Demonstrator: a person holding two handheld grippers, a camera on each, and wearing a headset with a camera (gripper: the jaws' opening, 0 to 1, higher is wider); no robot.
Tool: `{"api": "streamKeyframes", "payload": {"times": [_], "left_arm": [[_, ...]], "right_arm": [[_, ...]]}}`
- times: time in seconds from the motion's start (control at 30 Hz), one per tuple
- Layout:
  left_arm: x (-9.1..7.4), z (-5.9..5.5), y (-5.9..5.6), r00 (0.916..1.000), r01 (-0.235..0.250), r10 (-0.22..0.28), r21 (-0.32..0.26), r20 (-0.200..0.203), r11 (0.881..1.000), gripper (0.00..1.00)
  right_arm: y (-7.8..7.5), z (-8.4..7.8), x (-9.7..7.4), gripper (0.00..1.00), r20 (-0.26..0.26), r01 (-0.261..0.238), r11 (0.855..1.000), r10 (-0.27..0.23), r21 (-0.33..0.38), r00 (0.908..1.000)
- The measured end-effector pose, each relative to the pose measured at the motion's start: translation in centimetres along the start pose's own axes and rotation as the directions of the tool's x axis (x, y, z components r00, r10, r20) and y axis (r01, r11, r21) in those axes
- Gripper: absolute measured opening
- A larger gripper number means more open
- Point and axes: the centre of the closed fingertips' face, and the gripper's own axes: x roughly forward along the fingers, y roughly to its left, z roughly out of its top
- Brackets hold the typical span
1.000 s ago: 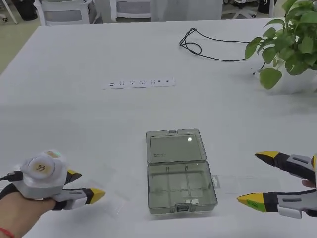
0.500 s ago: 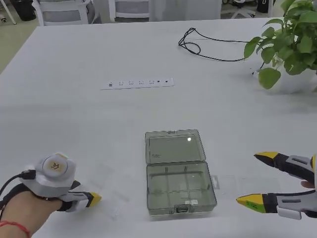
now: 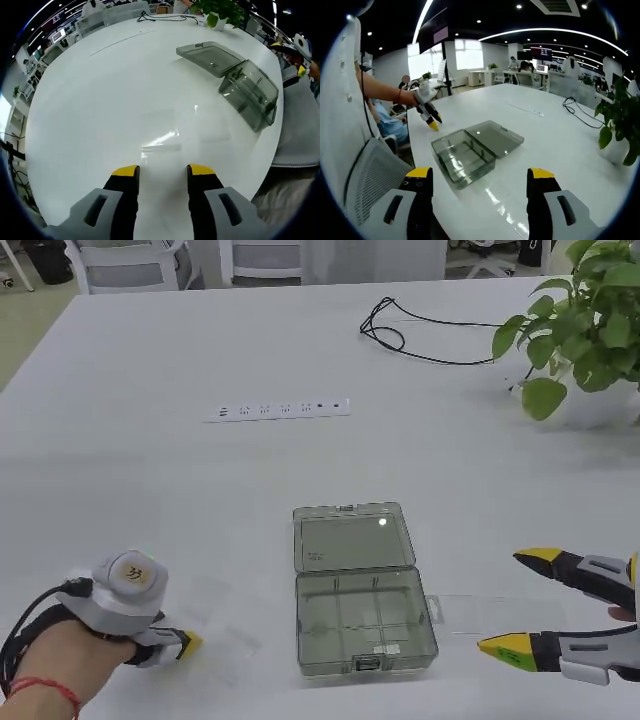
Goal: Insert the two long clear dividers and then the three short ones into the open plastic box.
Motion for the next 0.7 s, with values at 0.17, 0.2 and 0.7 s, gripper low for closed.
{"api": "streamKeyframes", "payload": {"times": [0.17, 0.2, 0.7], "left_arm": [[0.06, -0.01, -0.01, 0.9998, -0.007, 0.007, -0.013, -0.02, 1.0, 0.37], [0.06, -0.03, -0.01, 0.9997, -0.009, 0.009, -0.014, -0.025, 1.0, 0.36], [0.17, -0.13, 0.16, 0.9981, -0.013, 0.012, -0.019, -0.061, 1.0, 0.32]], "right_arm": [[-0.03, -0.05, 0.01, 0.77, 0.002, 0.001, 1.0, -0.001, 0.003, 1.0], [-0.04, -0.07, 0.0, 0.77, 0.002, 0.002, 1.0, -0.002, 0.003, 1.0], [-0.04, -0.12, -0.06, 0.77, 0.004, 0.006, 1.0, -0.006, 0.005, 1.0]]}}
